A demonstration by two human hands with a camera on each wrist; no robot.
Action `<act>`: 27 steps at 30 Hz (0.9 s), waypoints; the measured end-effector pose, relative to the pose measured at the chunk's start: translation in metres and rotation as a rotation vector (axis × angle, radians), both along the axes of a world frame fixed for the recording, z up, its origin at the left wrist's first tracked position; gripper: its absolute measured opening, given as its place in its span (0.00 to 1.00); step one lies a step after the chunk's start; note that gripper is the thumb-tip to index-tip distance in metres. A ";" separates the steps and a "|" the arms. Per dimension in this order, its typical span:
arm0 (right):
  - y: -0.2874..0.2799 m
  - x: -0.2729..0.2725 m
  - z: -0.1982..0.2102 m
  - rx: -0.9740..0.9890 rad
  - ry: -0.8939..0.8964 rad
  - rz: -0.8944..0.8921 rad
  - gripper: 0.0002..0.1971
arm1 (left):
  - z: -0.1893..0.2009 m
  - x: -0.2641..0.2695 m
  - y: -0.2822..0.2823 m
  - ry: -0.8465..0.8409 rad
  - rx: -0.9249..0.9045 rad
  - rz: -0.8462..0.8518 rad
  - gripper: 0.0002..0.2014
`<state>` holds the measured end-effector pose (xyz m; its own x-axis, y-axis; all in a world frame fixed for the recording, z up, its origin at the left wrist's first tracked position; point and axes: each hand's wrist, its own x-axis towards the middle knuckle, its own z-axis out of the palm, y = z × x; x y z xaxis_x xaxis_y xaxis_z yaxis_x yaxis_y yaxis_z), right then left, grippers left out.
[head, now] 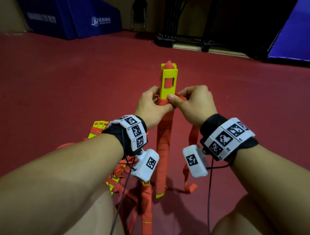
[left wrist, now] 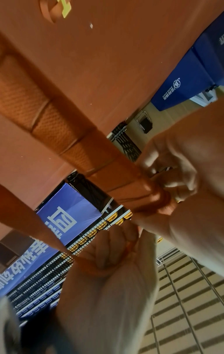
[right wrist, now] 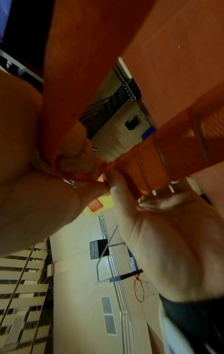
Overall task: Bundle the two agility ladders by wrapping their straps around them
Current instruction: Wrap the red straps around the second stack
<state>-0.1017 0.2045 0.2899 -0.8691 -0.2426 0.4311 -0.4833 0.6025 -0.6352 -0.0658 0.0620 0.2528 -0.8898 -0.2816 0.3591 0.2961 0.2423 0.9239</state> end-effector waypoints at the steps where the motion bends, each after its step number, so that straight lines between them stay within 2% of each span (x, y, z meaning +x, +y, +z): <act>1: -0.003 0.001 0.000 -0.005 0.006 -0.011 0.16 | 0.000 0.000 0.000 0.006 -0.001 0.018 0.21; 5: -0.007 0.009 0.006 -0.039 -0.064 0.028 0.16 | 0.002 0.001 -0.002 0.018 -0.019 0.032 0.12; 8: -0.008 0.015 0.009 -0.106 -0.118 0.093 0.26 | 0.004 0.003 -0.001 0.009 -0.034 0.032 0.08; 12: -0.011 0.019 0.010 -0.094 -0.074 0.066 0.35 | 0.006 0.001 0.004 -0.003 -0.015 -0.009 0.09; 15: -0.007 0.013 0.010 -0.046 -0.055 0.088 0.28 | 0.004 0.000 0.003 -0.038 -0.018 -0.056 0.23; 17: -0.002 0.009 0.009 -0.006 -0.026 0.110 0.23 | 0.006 0.002 0.002 -0.057 0.009 -0.078 0.21; 21: 0.006 0.000 0.009 0.010 0.008 0.123 0.17 | 0.011 0.001 0.000 -0.106 0.194 -0.140 0.09; 23: 0.008 -0.005 0.008 -0.041 -0.002 0.108 0.16 | 0.008 -0.002 -0.001 -0.081 0.167 -0.125 0.13; 27: 0.009 -0.009 0.006 -0.115 -0.031 0.087 0.16 | 0.002 -0.003 -0.004 -0.047 0.149 -0.104 0.15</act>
